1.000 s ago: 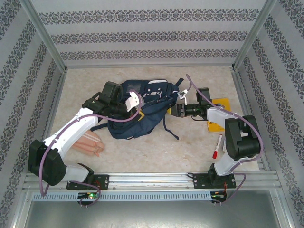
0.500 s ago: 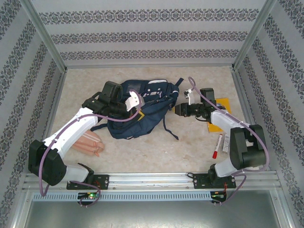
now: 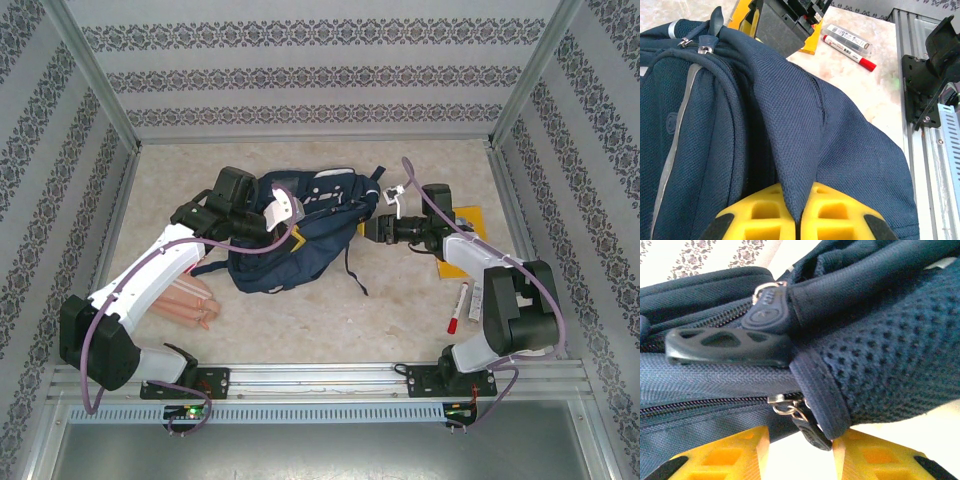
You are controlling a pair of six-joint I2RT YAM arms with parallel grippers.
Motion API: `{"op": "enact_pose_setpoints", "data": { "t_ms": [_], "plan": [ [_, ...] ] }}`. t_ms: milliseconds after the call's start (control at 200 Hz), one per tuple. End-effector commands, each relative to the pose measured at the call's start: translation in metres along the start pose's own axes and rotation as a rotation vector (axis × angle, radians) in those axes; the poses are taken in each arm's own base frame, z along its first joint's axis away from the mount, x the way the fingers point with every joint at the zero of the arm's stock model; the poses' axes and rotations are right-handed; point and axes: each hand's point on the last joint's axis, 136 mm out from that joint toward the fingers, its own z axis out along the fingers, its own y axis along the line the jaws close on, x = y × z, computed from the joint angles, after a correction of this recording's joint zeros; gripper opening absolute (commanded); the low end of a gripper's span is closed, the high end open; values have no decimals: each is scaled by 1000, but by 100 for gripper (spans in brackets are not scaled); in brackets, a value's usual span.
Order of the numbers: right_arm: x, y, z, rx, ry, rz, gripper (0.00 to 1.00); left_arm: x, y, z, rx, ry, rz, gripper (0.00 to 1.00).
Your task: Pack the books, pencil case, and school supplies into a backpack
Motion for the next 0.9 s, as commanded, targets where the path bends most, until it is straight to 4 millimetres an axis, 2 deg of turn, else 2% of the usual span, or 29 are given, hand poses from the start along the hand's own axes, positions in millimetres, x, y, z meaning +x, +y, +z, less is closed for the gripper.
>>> {"op": "enact_pose_setpoints", "data": {
  "t_ms": [0,310,385,575,744,894],
  "plan": [
    [-17,15,-3,-78,-25,-35,37,-42,-14,-19,54,-135,91,0],
    [-17,18,-3,-93,-18,-42,37,-44,-16,-21,63,-139,97,0],
    [-16,15,-3,-75,-21,-42,41,-43,-16,-20,66,-138,94,0],
    [-10,16,2,-108,3,-26,41,-44,-17,-20,72,-143,92,0],
    [-6,4,5,-56,6,-10,46,-45,-19,-22,73,-144,91,0],
    [-2,9,8,-103,26,-13,42,-42,-21,-23,72,-137,88,0]
  ]
}}
